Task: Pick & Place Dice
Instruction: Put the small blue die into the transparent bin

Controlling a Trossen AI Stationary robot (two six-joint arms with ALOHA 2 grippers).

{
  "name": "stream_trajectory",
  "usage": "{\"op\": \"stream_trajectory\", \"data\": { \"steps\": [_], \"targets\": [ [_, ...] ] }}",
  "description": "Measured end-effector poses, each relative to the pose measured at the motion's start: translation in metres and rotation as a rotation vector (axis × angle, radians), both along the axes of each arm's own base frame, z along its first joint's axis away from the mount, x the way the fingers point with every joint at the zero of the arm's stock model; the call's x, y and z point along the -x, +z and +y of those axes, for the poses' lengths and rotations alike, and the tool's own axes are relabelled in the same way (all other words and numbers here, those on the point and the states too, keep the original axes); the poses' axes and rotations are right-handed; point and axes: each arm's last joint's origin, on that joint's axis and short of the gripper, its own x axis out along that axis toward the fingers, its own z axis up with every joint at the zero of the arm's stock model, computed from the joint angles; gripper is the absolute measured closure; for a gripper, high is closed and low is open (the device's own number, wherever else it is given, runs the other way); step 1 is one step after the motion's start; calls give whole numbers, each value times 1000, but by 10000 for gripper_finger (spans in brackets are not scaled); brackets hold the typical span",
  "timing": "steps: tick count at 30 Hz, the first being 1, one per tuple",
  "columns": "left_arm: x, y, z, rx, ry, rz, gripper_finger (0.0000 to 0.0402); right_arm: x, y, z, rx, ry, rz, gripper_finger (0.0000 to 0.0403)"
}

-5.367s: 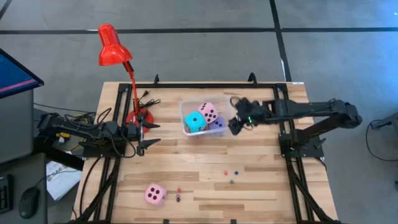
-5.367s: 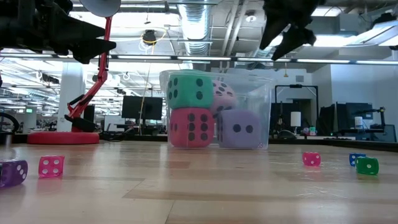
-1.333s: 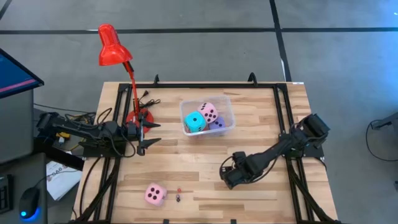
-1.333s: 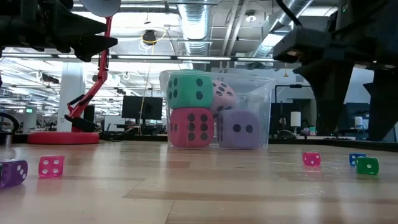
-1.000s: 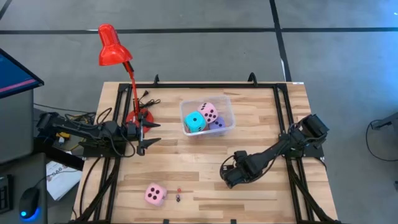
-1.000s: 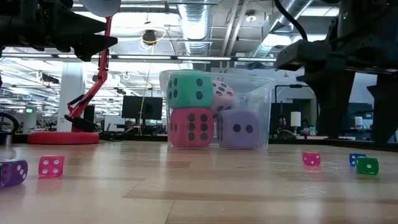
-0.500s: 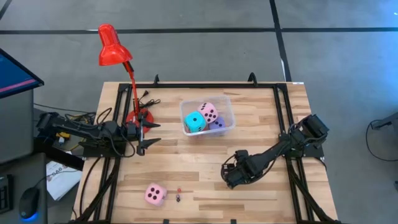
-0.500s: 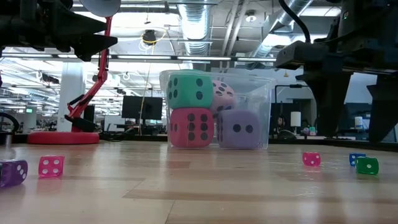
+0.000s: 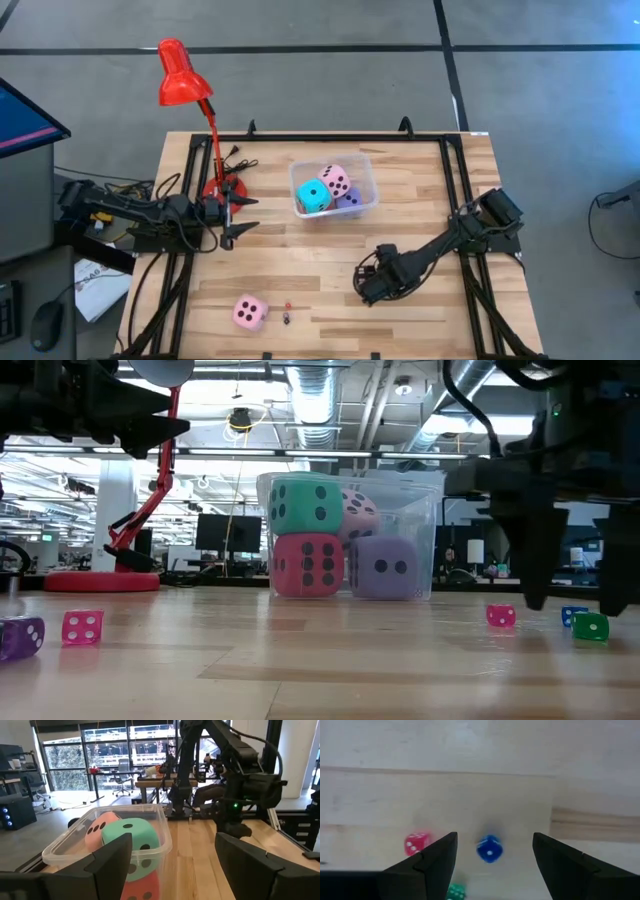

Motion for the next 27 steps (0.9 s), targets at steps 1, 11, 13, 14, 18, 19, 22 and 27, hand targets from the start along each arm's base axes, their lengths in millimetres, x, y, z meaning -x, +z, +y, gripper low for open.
{"op": "stream_trajectory", "data": {
  "steps": [1,11,13,14,18,19,22,27],
  "targets": [
    [0,0,0,0,0,0,128,0,0,0,-2,1,-4,148],
    [-1,-1,0,-2,-1,8,128,0,-2,1,0,7,2,148],
    [-1,-1,0,-2,-1,8,128,-1,-2,1,1,6,-1,148],
    [-1,-1,0,-2,-1,8,128,0,-1,1,3,7,-1,148],
    [-1,-1,0,-2,-1,9,128,0,-2,1,7,10,3,148],
    [-1,-1,0,-2,-1,9,128,0,-3,1,9,10,4,148],
    [-1,-1,0,-2,-2,9,128,-1,-7,2,11,14,9,148],
    [-1,-1,0,-2,-2,9,128,-1,-10,4,9,20,7,148]
  ]
}}
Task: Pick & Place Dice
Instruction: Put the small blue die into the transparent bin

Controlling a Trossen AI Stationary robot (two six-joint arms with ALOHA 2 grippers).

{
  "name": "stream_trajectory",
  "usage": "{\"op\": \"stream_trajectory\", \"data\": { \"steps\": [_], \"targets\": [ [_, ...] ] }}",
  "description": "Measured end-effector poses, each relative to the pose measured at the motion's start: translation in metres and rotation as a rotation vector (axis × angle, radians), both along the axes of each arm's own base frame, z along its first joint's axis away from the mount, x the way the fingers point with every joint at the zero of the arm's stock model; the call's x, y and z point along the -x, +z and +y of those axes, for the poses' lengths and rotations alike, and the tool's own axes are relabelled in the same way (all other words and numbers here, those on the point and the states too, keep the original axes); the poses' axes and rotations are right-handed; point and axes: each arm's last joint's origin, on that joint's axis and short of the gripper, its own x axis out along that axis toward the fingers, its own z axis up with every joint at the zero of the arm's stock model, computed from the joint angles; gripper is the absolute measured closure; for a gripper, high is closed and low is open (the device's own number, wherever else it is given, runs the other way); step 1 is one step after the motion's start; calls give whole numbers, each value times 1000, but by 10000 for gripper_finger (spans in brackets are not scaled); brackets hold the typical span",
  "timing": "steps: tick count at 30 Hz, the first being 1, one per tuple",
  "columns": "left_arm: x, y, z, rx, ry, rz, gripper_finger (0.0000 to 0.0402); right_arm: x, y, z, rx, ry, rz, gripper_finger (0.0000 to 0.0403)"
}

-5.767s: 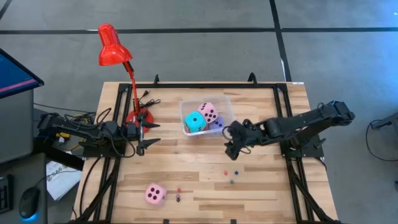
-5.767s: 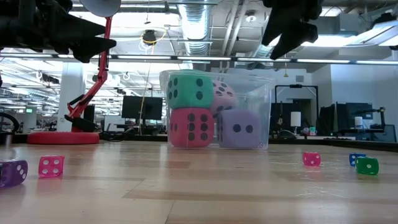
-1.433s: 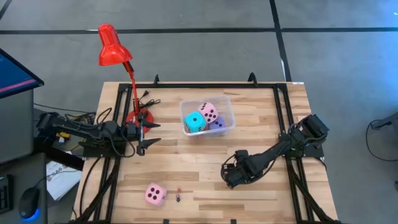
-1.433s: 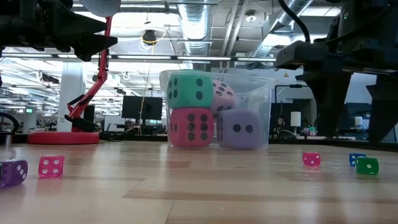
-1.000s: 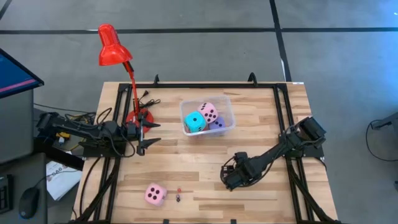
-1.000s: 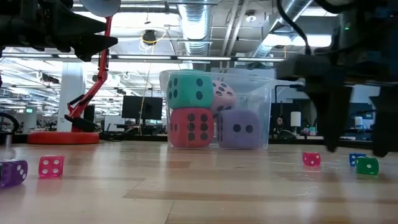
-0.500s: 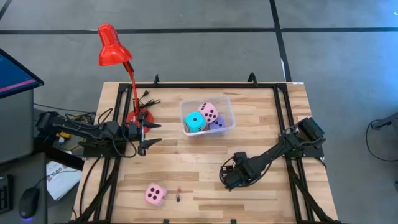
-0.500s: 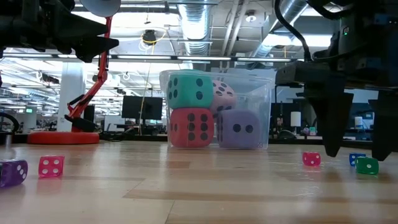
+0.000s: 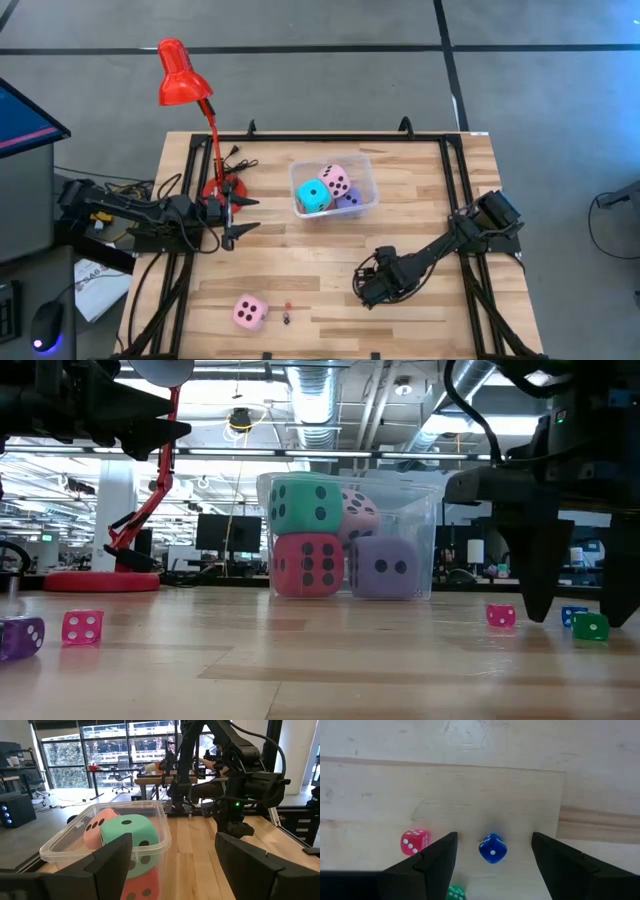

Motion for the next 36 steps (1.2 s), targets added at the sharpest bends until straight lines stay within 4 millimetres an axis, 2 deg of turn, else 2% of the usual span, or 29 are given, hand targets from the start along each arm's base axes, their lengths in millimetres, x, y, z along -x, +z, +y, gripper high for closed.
{"op": "stream_trajectory", "data": {
  "steps": [8,19,24,36],
  "targets": [
    [0,0,0,0,-3,0,128,0,1,-1,-23,17,17,159],
    [0,0,0,0,-2,0,128,2,1,-1,-19,25,35,282],
    [0,0,0,0,2,0,128,2,1,-1,-21,27,33,319],
    [0,0,0,0,2,0,128,2,1,-1,-18,27,36,326]
  ]
}}
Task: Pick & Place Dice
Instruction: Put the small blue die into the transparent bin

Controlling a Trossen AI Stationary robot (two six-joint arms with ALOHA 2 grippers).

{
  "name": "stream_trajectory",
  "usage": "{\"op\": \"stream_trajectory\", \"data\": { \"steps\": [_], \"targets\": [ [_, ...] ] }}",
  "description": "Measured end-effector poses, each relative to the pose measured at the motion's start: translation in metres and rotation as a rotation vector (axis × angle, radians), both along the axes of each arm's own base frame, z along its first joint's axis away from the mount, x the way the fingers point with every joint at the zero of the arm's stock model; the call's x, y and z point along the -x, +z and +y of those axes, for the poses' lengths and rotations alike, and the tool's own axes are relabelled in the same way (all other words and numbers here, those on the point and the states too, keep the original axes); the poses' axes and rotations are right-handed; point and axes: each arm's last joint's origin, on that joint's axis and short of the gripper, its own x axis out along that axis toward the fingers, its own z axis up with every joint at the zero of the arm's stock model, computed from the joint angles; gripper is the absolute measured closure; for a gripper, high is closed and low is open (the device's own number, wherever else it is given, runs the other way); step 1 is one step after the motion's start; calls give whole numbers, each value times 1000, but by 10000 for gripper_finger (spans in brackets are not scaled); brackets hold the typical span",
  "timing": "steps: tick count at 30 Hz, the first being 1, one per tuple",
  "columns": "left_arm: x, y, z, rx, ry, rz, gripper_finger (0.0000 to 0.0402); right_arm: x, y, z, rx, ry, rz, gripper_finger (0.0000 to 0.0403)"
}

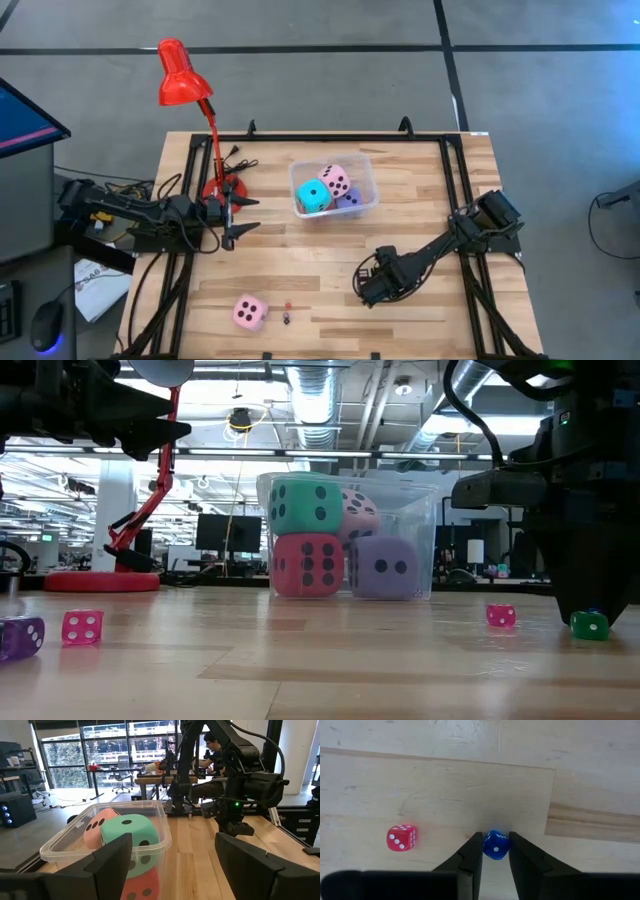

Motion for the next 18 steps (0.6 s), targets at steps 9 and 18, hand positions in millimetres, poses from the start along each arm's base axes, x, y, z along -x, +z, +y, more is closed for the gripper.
{"op": "stream_trajectory", "data": {
  "steps": [9,18],
  "targets": [
    [0,0,0,0,0,0,128,5,13,-3,6,1,-7,327],
    [0,0,0,0,-2,0,128,14,45,-12,52,12,-85,327]
  ]
}}
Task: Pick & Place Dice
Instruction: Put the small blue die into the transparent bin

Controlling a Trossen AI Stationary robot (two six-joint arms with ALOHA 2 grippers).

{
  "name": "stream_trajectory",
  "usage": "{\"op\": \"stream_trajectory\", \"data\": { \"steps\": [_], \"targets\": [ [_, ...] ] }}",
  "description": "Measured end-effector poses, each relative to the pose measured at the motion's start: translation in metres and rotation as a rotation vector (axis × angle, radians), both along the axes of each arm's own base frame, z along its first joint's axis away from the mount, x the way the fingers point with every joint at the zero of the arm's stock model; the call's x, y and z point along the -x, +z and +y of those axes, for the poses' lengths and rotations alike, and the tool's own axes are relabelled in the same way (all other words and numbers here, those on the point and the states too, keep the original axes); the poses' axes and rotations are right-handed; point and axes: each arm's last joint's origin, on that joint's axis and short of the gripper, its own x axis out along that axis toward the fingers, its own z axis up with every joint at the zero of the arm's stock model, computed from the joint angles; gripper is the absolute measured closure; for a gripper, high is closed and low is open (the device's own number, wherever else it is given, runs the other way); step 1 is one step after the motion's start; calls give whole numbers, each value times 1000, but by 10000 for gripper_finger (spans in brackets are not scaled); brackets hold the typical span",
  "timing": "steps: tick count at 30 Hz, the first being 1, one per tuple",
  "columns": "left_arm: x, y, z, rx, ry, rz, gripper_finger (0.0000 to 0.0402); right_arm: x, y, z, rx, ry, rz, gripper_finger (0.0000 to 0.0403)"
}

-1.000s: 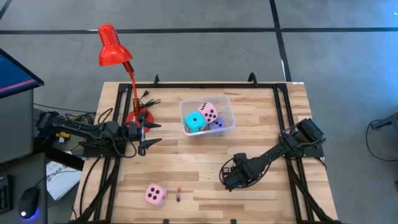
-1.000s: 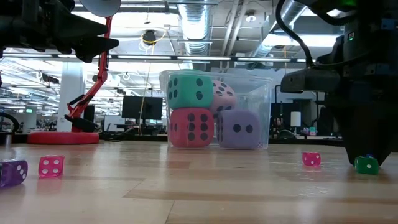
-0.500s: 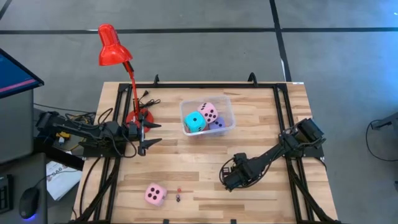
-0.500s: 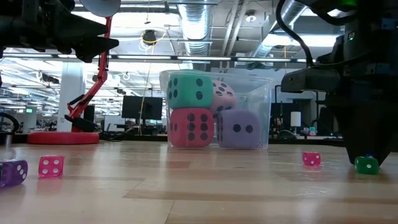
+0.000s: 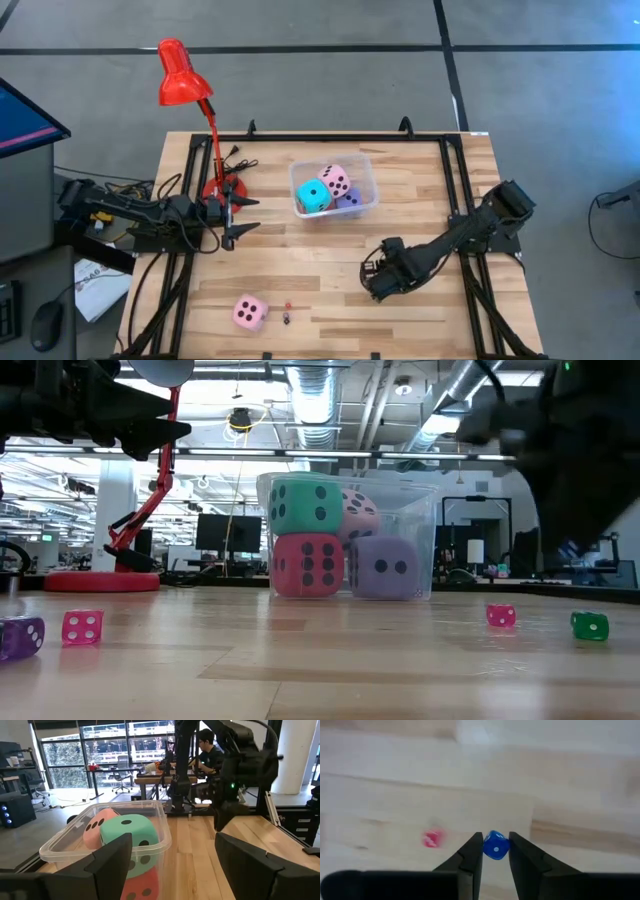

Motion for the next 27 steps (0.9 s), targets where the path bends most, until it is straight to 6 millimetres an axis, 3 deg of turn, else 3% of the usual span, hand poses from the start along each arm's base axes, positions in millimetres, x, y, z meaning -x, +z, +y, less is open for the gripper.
{"op": "stream_trajectory", "data": {
  "steps": [12,21,27],
  "targets": [
    [0,0,0,0,-3,0,128,6,47,-33,257,71,-200,328],
    [0,0,0,0,-1,0,128,-7,55,-71,343,127,-161,328],
    [0,0,0,0,2,0,128,-22,62,-87,335,212,-194,328]
  ]
}}
